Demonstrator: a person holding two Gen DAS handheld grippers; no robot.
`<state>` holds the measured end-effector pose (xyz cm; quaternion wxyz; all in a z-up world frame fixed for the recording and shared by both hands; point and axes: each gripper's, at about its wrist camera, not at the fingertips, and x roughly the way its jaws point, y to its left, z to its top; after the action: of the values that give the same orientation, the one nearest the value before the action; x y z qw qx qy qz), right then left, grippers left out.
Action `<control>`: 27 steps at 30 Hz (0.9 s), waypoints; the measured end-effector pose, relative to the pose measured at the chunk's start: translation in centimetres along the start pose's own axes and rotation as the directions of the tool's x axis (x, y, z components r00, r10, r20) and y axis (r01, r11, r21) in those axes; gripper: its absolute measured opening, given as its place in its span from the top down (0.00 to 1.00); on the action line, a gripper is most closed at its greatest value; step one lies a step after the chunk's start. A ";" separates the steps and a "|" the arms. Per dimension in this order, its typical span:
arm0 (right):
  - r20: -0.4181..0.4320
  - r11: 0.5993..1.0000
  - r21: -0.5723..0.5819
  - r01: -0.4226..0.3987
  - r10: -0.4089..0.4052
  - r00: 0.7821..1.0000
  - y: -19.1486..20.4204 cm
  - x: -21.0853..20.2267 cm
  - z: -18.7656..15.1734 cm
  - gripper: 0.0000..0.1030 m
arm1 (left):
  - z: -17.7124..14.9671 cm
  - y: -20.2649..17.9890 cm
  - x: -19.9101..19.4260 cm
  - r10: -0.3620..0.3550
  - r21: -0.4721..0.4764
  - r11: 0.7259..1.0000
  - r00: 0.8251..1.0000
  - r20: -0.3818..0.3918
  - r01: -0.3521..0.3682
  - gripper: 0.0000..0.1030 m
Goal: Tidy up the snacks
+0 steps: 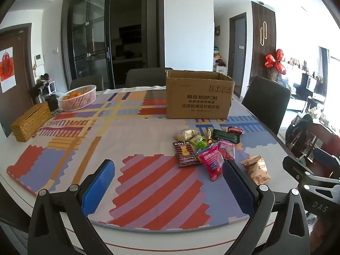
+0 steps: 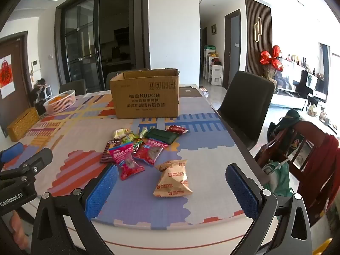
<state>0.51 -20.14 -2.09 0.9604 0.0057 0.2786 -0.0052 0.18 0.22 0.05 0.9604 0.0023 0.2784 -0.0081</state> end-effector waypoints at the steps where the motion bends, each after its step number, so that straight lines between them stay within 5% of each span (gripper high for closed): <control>1: 0.001 1.000 0.001 0.000 0.000 1.000 -0.1 0.0 0.0 0.01 | 0.0 -0.1 -0.2 0.000 -0.003 1.000 1.000 0.023 0.000 0.00; 27: 0.004 1.000 0.007 -0.005 0.005 1.000 -0.3 -0.1 0.1 0.01 | -0.1 -0.6 -0.7 0.008 0.020 1.000 1.000 0.026 -0.009 0.00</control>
<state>0.48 -20.46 -1.97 0.9609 0.0099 0.2766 -0.0037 -0.48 -0.37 0.38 0.9640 0.0131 0.2657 -0.0069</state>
